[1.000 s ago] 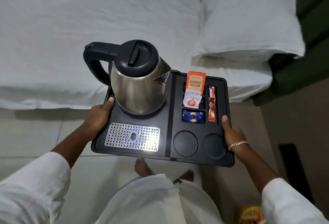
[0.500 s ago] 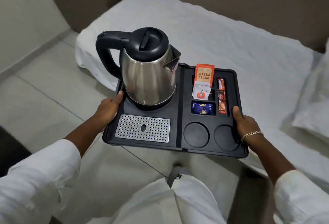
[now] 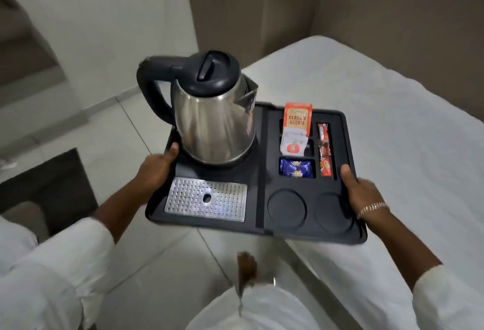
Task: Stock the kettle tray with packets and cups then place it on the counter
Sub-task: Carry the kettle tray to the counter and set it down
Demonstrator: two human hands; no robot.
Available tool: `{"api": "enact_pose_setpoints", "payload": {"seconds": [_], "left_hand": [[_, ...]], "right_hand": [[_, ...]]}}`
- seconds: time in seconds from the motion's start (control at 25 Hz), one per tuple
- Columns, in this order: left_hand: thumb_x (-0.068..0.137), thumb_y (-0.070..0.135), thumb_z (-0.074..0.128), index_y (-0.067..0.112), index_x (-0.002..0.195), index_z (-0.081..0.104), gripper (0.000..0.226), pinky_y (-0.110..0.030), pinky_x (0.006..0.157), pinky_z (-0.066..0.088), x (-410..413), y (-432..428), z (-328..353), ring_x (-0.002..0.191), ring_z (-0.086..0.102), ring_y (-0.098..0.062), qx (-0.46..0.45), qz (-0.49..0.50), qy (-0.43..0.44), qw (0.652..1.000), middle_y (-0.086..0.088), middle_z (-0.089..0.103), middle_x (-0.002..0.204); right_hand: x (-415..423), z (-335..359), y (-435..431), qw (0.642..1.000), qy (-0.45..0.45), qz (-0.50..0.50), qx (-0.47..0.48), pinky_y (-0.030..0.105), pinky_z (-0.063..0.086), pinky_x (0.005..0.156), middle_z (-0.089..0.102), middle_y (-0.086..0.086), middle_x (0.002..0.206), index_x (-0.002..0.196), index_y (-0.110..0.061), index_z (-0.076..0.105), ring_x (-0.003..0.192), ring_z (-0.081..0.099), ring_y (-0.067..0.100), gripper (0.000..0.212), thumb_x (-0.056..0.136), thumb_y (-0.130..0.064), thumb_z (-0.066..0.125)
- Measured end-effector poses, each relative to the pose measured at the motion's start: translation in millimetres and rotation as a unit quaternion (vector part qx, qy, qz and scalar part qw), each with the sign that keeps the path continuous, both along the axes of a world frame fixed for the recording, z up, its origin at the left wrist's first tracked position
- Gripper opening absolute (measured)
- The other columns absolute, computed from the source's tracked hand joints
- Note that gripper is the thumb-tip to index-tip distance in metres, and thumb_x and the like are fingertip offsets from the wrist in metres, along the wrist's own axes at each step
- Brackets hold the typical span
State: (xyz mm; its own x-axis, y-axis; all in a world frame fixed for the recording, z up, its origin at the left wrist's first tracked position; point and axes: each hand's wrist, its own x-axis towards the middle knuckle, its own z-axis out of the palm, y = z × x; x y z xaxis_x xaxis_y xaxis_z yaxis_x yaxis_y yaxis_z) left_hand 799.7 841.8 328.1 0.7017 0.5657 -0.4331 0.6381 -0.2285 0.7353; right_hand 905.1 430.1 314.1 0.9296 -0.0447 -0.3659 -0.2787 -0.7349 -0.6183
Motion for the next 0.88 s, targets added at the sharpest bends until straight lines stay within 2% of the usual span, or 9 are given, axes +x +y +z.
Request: {"api": "enact_pose_setpoints", "payload": {"seconds": [0.08,0.2,0.32,0.4,0.52,0.64,0.8,0.88], "left_hand": [[0.082,0.073,0.042,0.002,0.090,0.066,0.075,-0.050,0.089,0.052,23,39,3,0.087,0.065,-0.035,0.009,0.019,-0.007,1.000,-0.019,0.069,0.094],[0.081,0.075,0.041,0.003,0.091,0.066,0.077,-0.050,0.087,0.052,52,92,6,0.085,0.065,-0.035,0.011,0.037,-0.005,0.999,-0.019,0.069,0.094],[0.080,0.075,0.044,0.005,0.087,0.068,0.075,-0.045,0.081,0.052,87,154,-1,0.080,0.067,-0.032,0.004,0.066,-0.018,0.998,-0.015,0.071,0.088],[0.079,0.073,0.050,0.009,0.085,0.069,0.067,-0.046,0.082,0.055,112,193,-7,0.080,0.068,-0.031,-0.011,0.069,-0.033,0.997,-0.014,0.072,0.088],[0.080,0.068,0.054,0.008,0.083,0.070,0.062,-0.050,0.086,0.055,154,266,-15,0.080,0.069,-0.032,-0.012,0.060,-0.043,0.997,-0.015,0.073,0.088],[0.080,0.067,0.055,0.009,0.081,0.070,0.060,-0.047,0.081,0.056,193,333,-9,0.075,0.070,-0.030,-0.015,0.038,-0.024,0.999,-0.014,0.073,0.085],[0.076,0.068,0.059,0.010,0.081,0.072,0.060,-0.045,0.081,0.057,250,418,4,0.078,0.071,-0.031,-0.025,0.020,-0.027,0.999,-0.014,0.075,0.085],[0.074,0.068,0.062,0.010,0.078,0.073,0.059,-0.039,0.073,0.057,282,459,9,0.073,0.073,-0.028,-0.041,0.024,-0.040,0.998,-0.009,0.077,0.077]], "right_hand": [[42,1,42,1.000,-0.002,0.020,0.000,0.031,0.036,0.054,0.057,0.006,0.062,0.068,0.002,0.061,0.061,0.052,0.022,0.083,0.081,-0.073,0.029],[92,8,107,0.999,-0.009,0.044,0.003,0.033,0.037,0.056,0.058,0.005,0.065,0.064,-0.007,0.060,0.065,0.054,0.022,0.076,0.081,-0.073,0.029],[141,4,170,0.999,-0.014,0.048,0.007,0.034,0.038,0.058,0.058,0.004,0.065,0.072,-0.001,0.064,0.065,0.054,0.023,0.082,0.081,-0.074,0.029],[165,-1,211,0.999,-0.014,0.048,0.013,0.033,0.038,0.057,0.058,0.006,0.064,0.079,0.005,0.064,0.064,0.053,0.024,0.086,0.082,-0.073,0.028],[190,-16,278,0.999,-0.003,0.030,0.011,0.035,0.041,0.061,0.059,0.006,0.066,0.077,0.001,0.065,0.067,0.055,0.025,0.085,0.080,-0.075,0.028],[208,-10,347,1.000,0.016,0.004,0.015,0.037,0.042,0.068,0.058,0.005,0.069,0.072,-0.009,0.065,0.067,0.054,0.021,0.078,0.075,-0.077,0.027],[243,1,419,0.999,0.006,-0.028,0.019,0.037,0.042,0.069,0.057,0.007,0.070,0.072,-0.008,0.064,0.068,0.054,0.024,0.077,0.076,-0.076,0.029],[266,7,455,0.999,0.004,-0.031,0.028,0.036,0.041,0.069,0.056,0.004,0.070,0.068,-0.016,0.062,0.067,0.053,0.021,0.069,0.076,-0.076,0.030]]}}
